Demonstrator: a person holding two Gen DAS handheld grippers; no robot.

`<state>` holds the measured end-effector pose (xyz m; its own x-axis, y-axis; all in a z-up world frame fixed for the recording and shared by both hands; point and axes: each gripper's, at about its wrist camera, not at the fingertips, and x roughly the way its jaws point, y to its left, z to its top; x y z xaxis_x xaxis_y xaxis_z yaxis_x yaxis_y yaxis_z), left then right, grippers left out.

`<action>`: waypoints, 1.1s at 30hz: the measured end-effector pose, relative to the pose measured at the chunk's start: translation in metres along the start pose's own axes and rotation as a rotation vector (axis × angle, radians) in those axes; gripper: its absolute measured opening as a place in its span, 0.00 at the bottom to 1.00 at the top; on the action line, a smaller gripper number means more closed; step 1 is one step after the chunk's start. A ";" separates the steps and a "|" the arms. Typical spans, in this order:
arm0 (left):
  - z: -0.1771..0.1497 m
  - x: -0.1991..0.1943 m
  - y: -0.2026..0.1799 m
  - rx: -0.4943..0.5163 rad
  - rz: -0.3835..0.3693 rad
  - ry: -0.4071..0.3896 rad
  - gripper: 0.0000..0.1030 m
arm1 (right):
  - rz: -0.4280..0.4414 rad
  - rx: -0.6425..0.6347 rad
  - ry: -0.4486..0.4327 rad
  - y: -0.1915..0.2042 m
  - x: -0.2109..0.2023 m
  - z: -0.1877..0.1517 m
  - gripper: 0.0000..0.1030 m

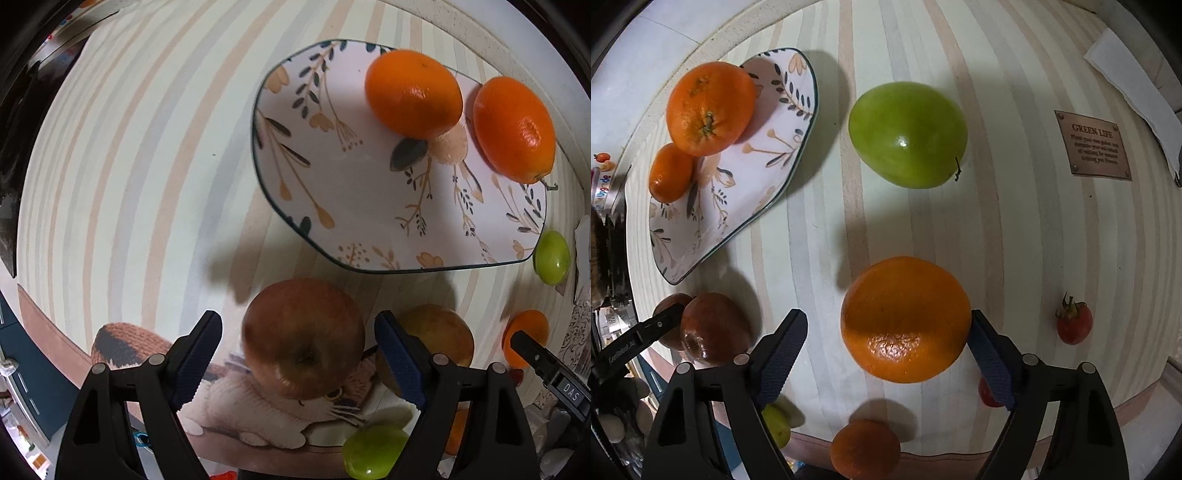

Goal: Organize fruits
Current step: 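Grasp the brown pear with the left gripper while the right grasps an orange, then place the pear and orange onto the floral plate and release both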

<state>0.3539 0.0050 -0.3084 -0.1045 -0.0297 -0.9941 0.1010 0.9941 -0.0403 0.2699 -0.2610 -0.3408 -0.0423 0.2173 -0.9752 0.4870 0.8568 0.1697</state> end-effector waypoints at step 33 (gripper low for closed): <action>0.069 -0.074 0.009 -0.001 -0.088 -0.146 0.62 | 0.065 -0.287 -0.130 0.132 -0.043 0.026 0.66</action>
<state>0.4311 0.0086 -0.2418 0.0323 -0.1310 -0.9909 0.0963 0.9872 -0.1274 0.3586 -0.1689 -0.2805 0.1011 0.2302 -0.9679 0.2179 0.9441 0.2473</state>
